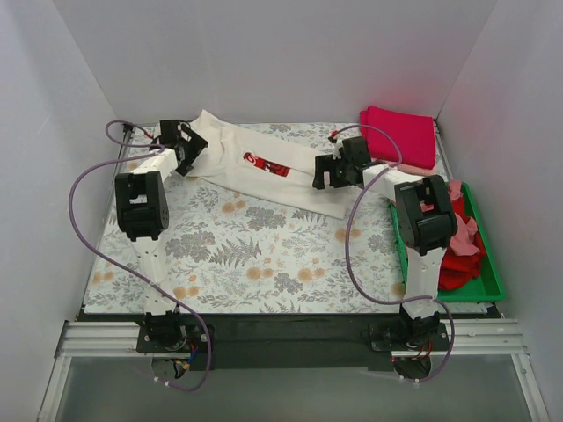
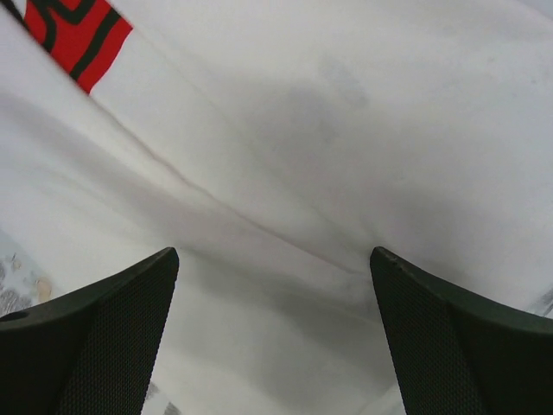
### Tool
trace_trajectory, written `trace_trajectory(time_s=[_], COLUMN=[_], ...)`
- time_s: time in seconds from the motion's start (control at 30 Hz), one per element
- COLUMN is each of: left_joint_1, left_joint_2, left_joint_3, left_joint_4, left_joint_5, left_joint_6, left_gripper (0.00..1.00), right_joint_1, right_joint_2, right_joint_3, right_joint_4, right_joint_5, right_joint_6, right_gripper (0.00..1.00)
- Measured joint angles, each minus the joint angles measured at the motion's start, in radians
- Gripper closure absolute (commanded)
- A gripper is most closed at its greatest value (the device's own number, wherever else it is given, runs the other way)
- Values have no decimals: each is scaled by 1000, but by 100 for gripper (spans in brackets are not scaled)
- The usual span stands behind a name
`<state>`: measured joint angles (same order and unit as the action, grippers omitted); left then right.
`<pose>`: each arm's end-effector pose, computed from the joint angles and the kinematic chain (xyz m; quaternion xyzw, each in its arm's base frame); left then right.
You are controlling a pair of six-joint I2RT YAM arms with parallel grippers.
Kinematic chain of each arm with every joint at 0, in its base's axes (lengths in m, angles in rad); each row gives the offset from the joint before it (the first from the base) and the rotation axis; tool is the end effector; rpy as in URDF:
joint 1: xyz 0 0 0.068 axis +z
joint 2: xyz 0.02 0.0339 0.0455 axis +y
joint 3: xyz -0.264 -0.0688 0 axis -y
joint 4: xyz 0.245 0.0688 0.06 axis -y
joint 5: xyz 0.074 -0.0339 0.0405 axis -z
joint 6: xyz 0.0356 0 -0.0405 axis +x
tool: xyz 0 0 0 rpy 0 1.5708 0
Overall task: Fold and stack the t-shirts
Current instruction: Fold the tshirt
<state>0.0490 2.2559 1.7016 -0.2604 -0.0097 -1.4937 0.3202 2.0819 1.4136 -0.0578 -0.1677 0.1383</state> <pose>0.5015 0.0249 0.1603 -0.6492 0.6651 -0.2407 0.2799 0.4349 0.1505 0.1666 -0.1167 0.9021 0.1672 0.3804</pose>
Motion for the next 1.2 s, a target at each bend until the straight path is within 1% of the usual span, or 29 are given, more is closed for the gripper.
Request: trace_trajectory(time_s=[0.1, 0.17, 0.23, 0.33, 0.4, 0.5, 0.57, 0.63, 0.73, 0.87, 1.07, 1.2], left_joint_1=[2, 0, -6, -30, -58, -116, -156, -196, -243, -283, -305, -312], left_joint_2=[79, 119, 152, 183, 200, 241, 272, 307, 346, 385, 427, 433], left_joint_3=[114, 171, 220, 267, 290, 356, 407, 462, 526, 580, 614, 623], left_joint_4=[4, 6, 5, 6, 9, 3, -4, -8, -16, 2, 81, 96], left_joint_5=[52, 84, 114, 136, 138, 138, 138, 138, 131, 101, 106, 108], left_joint_6=[12, 15, 20, 33, 40, 44, 42, 32, -1, -71, -150, -161], left_gripper=[6, 6, 5, 4, 4, 3, 3, 3, 2, 2, 2, 2], right_joint_1=[31, 81, 156, 306, 415, 570, 656, 716, 739, 735, 721, 644], right_joint_2=[-134, -237, -336, -461, -512, -524, -521, -522, -545, -651, -878, -961], right_joint_3=[-193, -331, -447, -592, -646, -657, -650, -644, -642, -642, -684, -735], right_joint_4=[42, 56, 63, 77, 79, 76, 66, 45, 10, -45, -50, -54], right_joint_5=[-16, -19, -23, -42, -62, -111, -142, -165, -167, -126, 75, 169], right_joint_6=[31, 55, 84, 139, 169, 193, 196, 192, 181, 168, 203, 262], right_gripper=[2, 2, 2, 2, 2, 2, 2, 2, 2, 2, 2, 2])
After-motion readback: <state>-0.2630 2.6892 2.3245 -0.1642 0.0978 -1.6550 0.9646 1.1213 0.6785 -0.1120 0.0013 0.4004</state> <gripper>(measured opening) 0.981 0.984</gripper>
